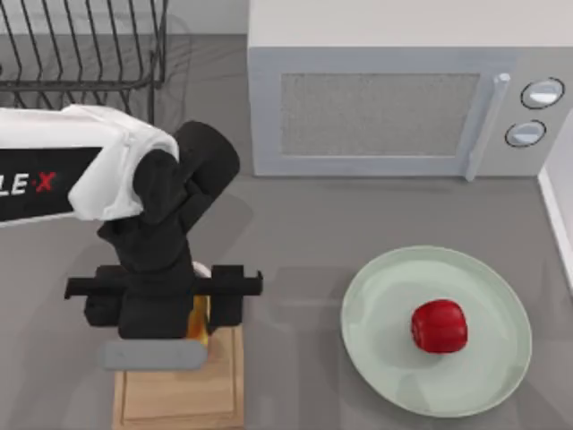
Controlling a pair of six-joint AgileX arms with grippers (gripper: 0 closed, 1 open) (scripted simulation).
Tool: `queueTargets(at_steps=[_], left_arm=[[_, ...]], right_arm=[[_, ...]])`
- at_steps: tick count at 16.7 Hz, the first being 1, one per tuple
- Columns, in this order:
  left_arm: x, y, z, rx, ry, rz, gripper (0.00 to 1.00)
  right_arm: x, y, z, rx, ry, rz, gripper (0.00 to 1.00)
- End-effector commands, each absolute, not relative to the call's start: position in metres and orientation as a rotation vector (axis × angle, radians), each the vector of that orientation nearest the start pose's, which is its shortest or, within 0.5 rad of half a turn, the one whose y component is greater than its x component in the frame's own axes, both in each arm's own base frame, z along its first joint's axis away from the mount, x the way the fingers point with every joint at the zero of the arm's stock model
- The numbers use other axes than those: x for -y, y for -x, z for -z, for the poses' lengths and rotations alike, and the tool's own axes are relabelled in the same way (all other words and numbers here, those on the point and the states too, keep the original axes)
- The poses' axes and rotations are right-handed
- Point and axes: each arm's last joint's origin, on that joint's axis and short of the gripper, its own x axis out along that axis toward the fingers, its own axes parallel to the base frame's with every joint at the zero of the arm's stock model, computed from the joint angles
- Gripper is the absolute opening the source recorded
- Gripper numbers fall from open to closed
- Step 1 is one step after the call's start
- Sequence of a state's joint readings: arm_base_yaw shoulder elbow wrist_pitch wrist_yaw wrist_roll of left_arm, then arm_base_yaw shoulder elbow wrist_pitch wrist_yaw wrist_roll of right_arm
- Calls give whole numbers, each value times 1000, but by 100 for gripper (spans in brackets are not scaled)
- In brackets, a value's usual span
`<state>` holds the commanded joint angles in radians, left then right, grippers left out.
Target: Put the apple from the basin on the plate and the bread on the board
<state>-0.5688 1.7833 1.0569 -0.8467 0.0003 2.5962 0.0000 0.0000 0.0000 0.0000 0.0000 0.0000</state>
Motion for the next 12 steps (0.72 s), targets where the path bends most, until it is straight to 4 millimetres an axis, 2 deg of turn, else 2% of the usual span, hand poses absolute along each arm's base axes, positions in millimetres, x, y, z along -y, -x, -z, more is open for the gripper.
queueTargets(at_steps=[2, 3, 12], left_arm=[[162, -257, -141, -21, 2209, -2213, 98], [162, -257, -141, -21, 2209, -2213, 100], [162, -257, -141, -21, 2210, -2213, 100]], right_arm=[[1, -106, -160, 0, 0, 0, 100], [1, -106, -160, 0, 0, 0, 100], [1, -106, -160, 0, 0, 0, 100]])
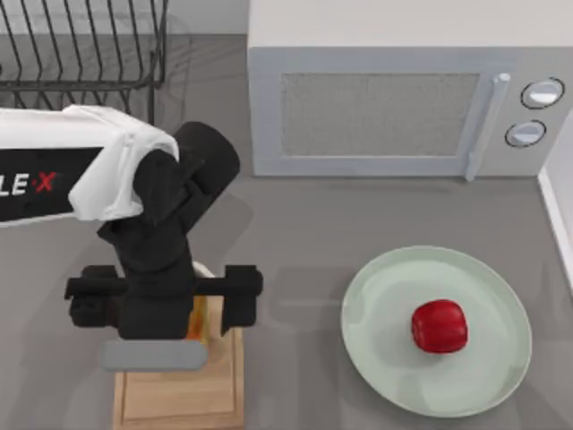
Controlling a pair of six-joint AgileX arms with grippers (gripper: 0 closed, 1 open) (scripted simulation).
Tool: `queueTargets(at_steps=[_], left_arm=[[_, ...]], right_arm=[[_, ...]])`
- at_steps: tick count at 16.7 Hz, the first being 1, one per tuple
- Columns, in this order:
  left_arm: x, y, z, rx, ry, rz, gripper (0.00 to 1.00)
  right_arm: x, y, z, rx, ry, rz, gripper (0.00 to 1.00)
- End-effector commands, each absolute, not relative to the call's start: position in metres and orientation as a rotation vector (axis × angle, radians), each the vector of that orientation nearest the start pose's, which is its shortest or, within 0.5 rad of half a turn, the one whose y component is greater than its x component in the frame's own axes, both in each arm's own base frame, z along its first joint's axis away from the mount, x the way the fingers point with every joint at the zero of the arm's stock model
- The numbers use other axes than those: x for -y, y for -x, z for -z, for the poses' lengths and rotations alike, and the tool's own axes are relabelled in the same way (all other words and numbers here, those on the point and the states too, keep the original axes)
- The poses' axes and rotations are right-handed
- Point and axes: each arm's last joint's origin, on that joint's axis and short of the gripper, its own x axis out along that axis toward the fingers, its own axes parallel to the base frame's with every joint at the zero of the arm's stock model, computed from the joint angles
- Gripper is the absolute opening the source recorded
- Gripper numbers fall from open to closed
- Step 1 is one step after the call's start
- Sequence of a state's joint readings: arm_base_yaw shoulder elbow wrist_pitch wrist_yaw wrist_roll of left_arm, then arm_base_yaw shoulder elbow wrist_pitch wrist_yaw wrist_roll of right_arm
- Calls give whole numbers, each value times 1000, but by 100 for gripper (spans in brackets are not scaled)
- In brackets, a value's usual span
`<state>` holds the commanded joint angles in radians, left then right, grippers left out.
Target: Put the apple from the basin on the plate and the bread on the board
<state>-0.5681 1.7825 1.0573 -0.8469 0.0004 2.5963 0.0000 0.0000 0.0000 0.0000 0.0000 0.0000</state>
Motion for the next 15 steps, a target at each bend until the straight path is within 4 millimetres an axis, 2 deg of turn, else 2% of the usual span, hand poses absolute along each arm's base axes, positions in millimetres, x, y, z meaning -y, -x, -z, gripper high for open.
queueTargets(at_steps=[4, 8, 12, 15], left_arm=[[151, -255, -155, 61, 2370, -2209, 100], [125, -242, -179, 301, 2734, -2218, 100], [90, -214, -197, 770, 3226, -2254, 100], [64, -187, -198, 1312, 3595, -2273, 100]], right_arm=[[1, -106, -160, 0, 0, 0, 100], [1, -106, -160, 0, 0, 0, 100], [1, -106, -160, 0, 0, 0, 100], [1, -106, -160, 0, 0, 0, 100]])
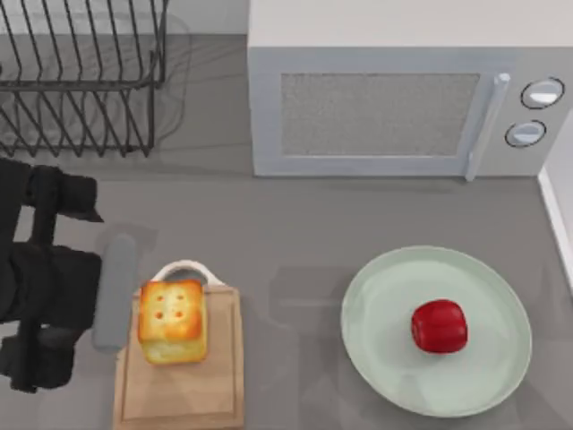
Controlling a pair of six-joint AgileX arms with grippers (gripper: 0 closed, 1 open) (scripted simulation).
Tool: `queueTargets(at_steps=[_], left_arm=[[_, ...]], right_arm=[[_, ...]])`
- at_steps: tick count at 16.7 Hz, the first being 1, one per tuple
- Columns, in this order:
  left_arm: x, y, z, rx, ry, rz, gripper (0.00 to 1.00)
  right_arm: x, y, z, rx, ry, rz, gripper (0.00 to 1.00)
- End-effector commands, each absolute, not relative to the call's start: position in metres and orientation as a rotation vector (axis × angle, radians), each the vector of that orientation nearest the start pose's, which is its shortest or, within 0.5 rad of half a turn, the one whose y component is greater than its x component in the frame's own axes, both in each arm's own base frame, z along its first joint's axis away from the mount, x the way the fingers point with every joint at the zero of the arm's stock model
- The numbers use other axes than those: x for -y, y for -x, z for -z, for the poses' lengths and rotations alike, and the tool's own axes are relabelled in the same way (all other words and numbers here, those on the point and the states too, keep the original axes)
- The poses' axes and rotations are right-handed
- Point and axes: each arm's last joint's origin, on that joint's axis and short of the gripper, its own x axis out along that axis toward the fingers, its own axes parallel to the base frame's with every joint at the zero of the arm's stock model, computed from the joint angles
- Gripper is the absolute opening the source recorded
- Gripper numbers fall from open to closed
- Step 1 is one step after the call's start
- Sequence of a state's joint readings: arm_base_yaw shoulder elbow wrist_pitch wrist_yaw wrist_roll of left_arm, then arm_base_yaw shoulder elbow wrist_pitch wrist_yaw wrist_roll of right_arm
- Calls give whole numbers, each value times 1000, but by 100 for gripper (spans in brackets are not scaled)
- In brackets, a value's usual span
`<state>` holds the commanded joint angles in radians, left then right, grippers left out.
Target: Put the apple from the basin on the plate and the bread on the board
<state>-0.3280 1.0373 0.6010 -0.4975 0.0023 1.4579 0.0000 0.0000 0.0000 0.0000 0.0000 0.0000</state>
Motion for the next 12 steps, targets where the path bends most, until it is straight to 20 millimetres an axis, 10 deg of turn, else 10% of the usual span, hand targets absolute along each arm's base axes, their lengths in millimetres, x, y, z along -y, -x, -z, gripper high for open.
queueTargets(at_steps=[12], left_arm=[[6, -111, -162, -157, -146, 57, 100]], right_arm=[[1, -106, -160, 0, 0, 0, 100]])
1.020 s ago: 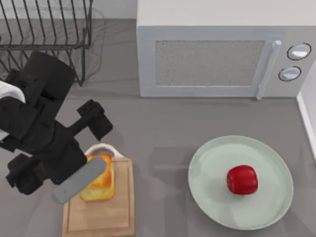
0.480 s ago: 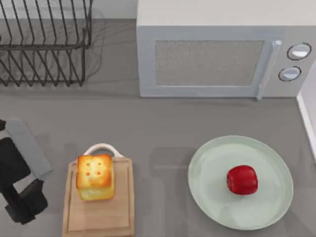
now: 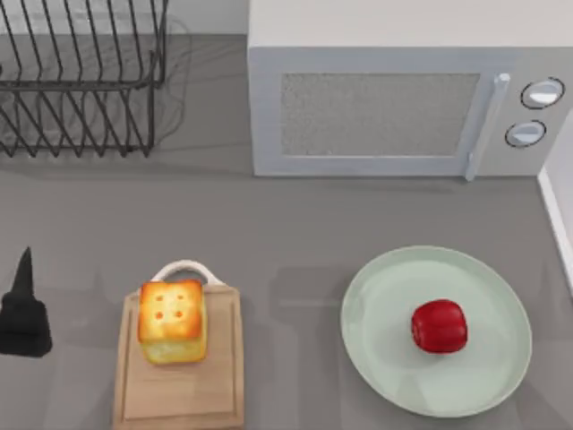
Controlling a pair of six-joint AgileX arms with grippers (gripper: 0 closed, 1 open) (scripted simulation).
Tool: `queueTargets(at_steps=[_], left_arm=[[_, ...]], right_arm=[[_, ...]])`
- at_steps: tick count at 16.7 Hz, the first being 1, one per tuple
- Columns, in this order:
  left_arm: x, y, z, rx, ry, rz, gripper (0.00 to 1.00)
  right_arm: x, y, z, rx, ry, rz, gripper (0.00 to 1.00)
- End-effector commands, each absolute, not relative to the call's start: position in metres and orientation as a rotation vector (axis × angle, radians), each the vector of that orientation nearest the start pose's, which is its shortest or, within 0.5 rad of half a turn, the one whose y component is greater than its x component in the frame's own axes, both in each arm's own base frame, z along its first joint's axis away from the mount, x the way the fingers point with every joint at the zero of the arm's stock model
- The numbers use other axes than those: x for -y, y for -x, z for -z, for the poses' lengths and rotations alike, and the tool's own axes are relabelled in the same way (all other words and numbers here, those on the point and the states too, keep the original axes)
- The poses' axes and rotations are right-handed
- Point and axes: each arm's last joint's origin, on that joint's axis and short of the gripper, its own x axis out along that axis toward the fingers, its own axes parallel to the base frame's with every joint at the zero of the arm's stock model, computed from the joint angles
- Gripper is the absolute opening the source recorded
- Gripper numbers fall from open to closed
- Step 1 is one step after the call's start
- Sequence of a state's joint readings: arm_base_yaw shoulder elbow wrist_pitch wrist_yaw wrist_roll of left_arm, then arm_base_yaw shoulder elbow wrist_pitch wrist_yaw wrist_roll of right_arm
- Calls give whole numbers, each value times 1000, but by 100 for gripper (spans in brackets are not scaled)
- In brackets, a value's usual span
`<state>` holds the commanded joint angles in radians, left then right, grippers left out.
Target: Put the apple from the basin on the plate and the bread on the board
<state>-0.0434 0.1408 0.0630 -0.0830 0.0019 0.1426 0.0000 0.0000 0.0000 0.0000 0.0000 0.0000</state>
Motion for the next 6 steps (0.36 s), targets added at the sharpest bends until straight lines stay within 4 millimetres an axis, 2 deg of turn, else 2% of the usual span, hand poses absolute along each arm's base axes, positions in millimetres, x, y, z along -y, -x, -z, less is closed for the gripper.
queueTargets(at_steps=[3, 6], left_arm=[[2, -107, -160, -31, -26, 9, 100], [1, -106, -160, 0, 0, 0, 100]], right_arm=[[1, -106, -160, 0, 0, 0, 100], [1, -106, -160, 0, 0, 0, 100]])
